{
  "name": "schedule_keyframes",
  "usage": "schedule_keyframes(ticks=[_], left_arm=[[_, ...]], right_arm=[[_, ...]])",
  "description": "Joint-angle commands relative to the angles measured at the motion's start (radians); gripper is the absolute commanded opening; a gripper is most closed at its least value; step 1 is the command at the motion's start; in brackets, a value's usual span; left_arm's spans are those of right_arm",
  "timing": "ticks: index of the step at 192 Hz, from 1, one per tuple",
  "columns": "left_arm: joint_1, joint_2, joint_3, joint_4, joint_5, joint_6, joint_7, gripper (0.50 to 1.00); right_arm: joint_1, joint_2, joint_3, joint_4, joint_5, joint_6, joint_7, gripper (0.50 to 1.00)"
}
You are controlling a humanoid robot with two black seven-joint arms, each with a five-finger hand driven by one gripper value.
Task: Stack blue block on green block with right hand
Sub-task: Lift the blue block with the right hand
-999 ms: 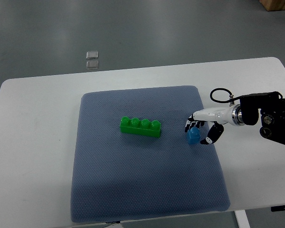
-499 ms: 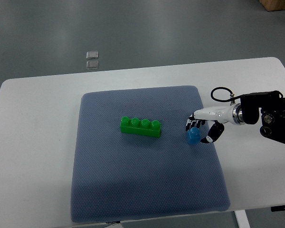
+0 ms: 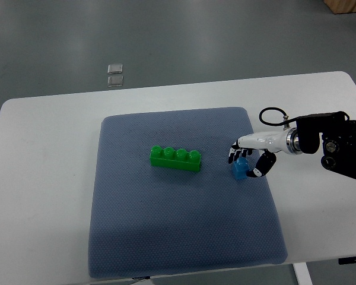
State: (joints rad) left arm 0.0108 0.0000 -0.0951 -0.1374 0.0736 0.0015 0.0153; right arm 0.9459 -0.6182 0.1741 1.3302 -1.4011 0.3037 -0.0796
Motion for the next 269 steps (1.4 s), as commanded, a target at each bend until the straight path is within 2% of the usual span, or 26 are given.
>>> schedule_keyframes(ticks=[1, 48, 69, 84, 101, 160, 205, 224, 255, 269], left_arm=[[0.000, 0.000, 0.000, -0.001, 0.000, 0.000, 0.000, 1.000], [0.000, 0.000, 0.000, -0.001, 0.000, 0.000, 0.000, 1.000], [0.000, 0.000, 0.000, 0.001, 0.000, 0.000, 0.000, 1.000], [0.000, 0.000, 0.000, 0.001, 0.000, 0.000, 0.000, 1.000], [0.000, 0.000, 0.000, 0.001, 0.000, 0.000, 0.000, 1.000], [0.000, 0.000, 0.000, 0.001, 0.000, 0.000, 0.000, 1.000], [0.000, 0.000, 0.000, 0.001, 0.000, 0.000, 0.000, 1.000], [0.000, 0.000, 0.000, -0.001, 0.000, 0.000, 0.000, 1.000], [0.000, 0.000, 0.000, 0.001, 0.000, 0.000, 0.000, 1.000], [0.000, 0.000, 0.000, 0.001, 0.000, 0.000, 0.000, 1.000]], right_arm=[[0.001, -0.001, -0.001, 0.000, -0.001, 0.002, 0.001, 0.688], [0.001, -0.001, -0.001, 0.000, -0.002, 0.003, 0.001, 0.654], [0.001, -0.001, -0.001, 0.000, -0.004, 0.003, 0.003, 0.611], [0.001, -0.001, -0.001, 0.000, -0.004, 0.003, 0.003, 0.541], [0.001, -0.005, -0.001, 0.000, -0.004, 0.003, 0.003, 0.500], [0.045, -0.012, 0.007, 0.000, -0.001, 0.000, 0.009, 0.500], [0.195, 0.005, 0.010, 0.000, -0.002, -0.002, 0.040, 0.500], [0.249, 0.052, 0.008, -0.006, -0.013, -0.002, 0.077, 0.500], [0.275, 0.126, 0.010, -0.022, -0.025, -0.011, 0.113, 0.500], [0.275, 0.167, 0.010, -0.031, -0.055, -0.014, 0.150, 0.500]])
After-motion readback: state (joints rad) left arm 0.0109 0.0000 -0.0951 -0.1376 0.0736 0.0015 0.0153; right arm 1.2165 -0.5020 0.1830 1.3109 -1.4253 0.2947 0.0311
